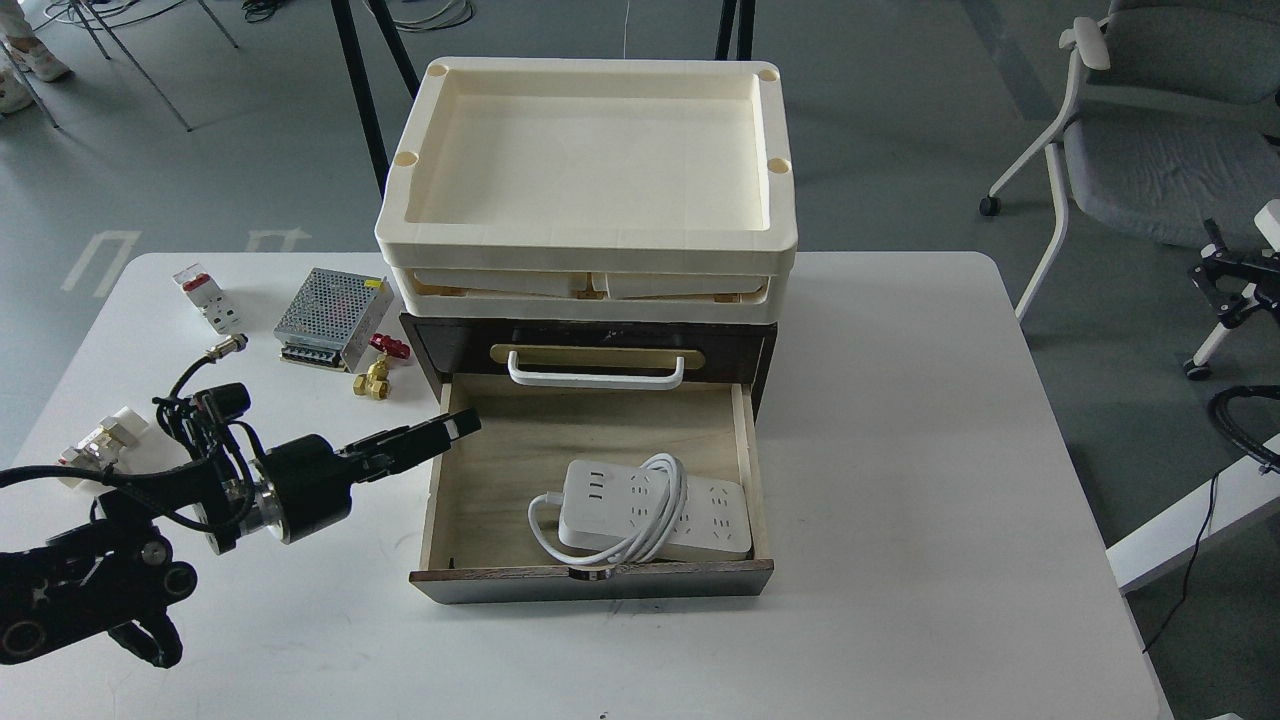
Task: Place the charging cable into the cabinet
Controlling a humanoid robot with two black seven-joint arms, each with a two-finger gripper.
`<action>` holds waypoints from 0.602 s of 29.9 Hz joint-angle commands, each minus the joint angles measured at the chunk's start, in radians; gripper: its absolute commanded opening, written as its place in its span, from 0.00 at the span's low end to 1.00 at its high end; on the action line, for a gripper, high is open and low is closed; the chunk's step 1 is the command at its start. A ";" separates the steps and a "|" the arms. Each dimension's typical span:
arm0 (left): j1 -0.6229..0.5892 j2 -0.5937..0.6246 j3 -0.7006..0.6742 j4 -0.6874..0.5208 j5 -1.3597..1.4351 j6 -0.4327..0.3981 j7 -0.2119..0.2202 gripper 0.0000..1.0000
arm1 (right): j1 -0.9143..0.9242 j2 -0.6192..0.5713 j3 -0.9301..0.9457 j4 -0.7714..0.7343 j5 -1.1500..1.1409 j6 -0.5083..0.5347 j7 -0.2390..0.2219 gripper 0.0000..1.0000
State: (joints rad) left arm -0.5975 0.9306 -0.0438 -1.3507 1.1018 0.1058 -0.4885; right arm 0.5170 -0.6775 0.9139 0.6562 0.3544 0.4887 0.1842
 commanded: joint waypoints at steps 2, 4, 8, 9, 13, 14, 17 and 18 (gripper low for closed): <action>0.022 0.094 -0.001 -0.004 -0.083 -0.021 0.000 0.55 | -0.002 0.006 0.000 0.000 0.000 0.000 0.000 1.00; 0.019 0.138 -0.004 -0.004 -0.189 -0.076 0.000 0.55 | 0.000 0.006 0.002 0.002 0.000 0.000 0.000 1.00; 0.010 0.209 -0.120 0.025 -0.478 -0.315 0.000 0.59 | -0.002 0.001 -0.001 0.029 -0.003 0.000 0.001 1.00; 0.010 0.215 -0.169 0.045 -0.532 -0.401 0.000 0.59 | 0.000 0.001 -0.001 0.040 -0.003 0.000 0.001 1.00; 0.015 0.203 -0.419 0.155 -0.664 -0.595 0.000 0.60 | 0.024 0.002 0.000 0.097 -0.011 0.000 0.001 1.00; 0.019 0.197 -0.482 0.191 -0.689 -0.595 0.000 0.60 | 0.047 0.003 0.000 0.111 -0.011 0.000 0.001 1.00; 0.016 0.104 -0.603 0.307 -0.756 -0.595 0.000 0.66 | 0.103 0.013 -0.006 0.131 -0.015 0.000 0.000 1.00; 0.010 0.058 -0.631 0.352 -0.767 -0.595 0.000 0.71 | 0.109 0.015 -0.007 0.147 -0.018 0.000 0.000 1.00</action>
State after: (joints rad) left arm -0.5799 1.0852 -0.5769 -1.1088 0.3830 -0.4852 -0.4888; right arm 0.5949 -0.6719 0.9120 0.7734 0.3409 0.4887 0.1857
